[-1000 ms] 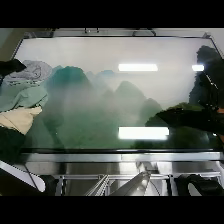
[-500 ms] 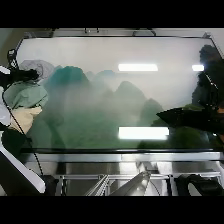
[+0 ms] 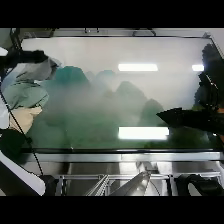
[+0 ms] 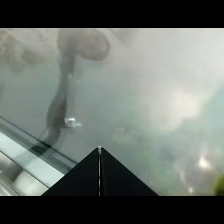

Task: Fold the shirts.

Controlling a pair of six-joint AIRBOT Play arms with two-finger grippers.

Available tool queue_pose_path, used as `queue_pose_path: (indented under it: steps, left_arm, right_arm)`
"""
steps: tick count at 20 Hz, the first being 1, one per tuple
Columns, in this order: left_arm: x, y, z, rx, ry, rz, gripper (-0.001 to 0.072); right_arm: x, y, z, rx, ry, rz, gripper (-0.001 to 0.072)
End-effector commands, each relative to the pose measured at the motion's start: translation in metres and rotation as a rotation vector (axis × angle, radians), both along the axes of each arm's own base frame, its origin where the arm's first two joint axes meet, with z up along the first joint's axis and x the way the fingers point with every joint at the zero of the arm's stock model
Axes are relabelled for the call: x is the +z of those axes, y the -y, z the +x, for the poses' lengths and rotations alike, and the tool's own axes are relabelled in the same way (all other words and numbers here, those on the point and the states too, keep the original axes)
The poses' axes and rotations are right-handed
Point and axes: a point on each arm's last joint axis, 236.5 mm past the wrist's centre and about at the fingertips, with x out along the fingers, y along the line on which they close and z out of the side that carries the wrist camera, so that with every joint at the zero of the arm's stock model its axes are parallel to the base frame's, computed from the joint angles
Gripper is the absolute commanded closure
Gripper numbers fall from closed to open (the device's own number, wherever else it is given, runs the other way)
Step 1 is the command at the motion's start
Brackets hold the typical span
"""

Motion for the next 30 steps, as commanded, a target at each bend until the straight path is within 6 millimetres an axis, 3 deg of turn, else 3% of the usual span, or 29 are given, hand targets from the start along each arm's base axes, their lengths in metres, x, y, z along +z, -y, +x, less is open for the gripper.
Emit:
queue_pose_path:
  steps: [1, 3, 5, 8, 11, 13, 15, 16, 20, 22, 24, 25, 27, 29, 30]
  left_arm:
    - [0.137, 0.151, -0.106, -0.458, 0.103, -0.215, 0.0687]
    - [0.158, 0.203, -0.155, -0.583, 0.067, -0.236, 0.0687]
    - [0.151, 0.245, -0.194, -0.664, -0.005, -0.259, 0.0687]
    - [0.110, 0.294, -0.238, -0.743, -0.197, -0.303, 0.0687]
    - [0.058, 0.317, -0.258, -0.761, -0.373, -0.325, 0.0694]
    - [0.032, 0.317, -0.267, -0.767, -0.460, -0.332, 0.0663]
    - [0.021, 0.307, -0.268, -0.758, -0.503, -0.337, 0.0117]
    - [0.020, 0.298, -0.266, -0.746, -0.527, -0.345, -0.0002]
    - [0.013, 0.254, -0.290, -0.754, -0.718, -0.349, -0.0003]
    - [-0.013, 0.237, -0.307, -0.697, -0.814, -0.288, -0.0003]
    - [-0.047, 0.228, -0.328, -0.637, -0.885, -0.210, 0.0018]
    - [-0.065, 0.227, -0.339, -0.609, -0.906, -0.173, 0.0016]
    - [-0.092, 0.231, -0.357, -0.581, -0.940, -0.122, 0.0016]
    - [-0.112, 0.238, -0.389, -0.607, -1.025, -0.104, 0.0016]
    - [-0.121, 0.240, -0.404, -0.617, -1.064, -0.094, 0.0016]
  right_arm:
    - [0.000, 0.000, 0.000, 0.001, -0.001, 0.000, 0.0692]
    - [0.000, 0.000, 0.000, 0.001, -0.001, 0.000, 0.0692]
    - [0.000, 0.000, 0.000, 0.001, -0.001, 0.000, 0.0692]
    - [0.000, 0.000, 0.000, 0.001, -0.001, 0.000, 0.0692]
    - [0.000, 0.000, 0.000, 0.001, -0.001, 0.000, 0.0692]
    - [0.000, 0.000, 0.000, 0.001, -0.001, 0.000, 0.0693]
    - [0.000, 0.000, 0.001, -0.003, 0.001, 0.000, 0.0693]
    - [0.000, 0.000, 0.002, -0.007, 0.004, 0.001, 0.0692]
    - [0.003, -0.008, -0.006, 0.022, -0.025, 0.038, 0.0692]
    - [0.000, -0.010, -0.014, 0.047, -0.051, 0.039, 0.0691]
    - [-0.021, 0.016, 0.000, -0.073, -0.123, -0.022, 0.0690]
    - [-0.036, 0.037, 0.011, -0.144, -0.153, -0.069, 0.0656]
    - [-0.067, 0.074, 0.028, -0.251, -0.257, -0.080, 0.0242]
    - [-0.106, 0.093, 0.034, -0.227, -0.344, -0.108, 0.0238]
    - [-0.126, 0.094, 0.034, -0.174, -0.371, -0.129, 0.0282]
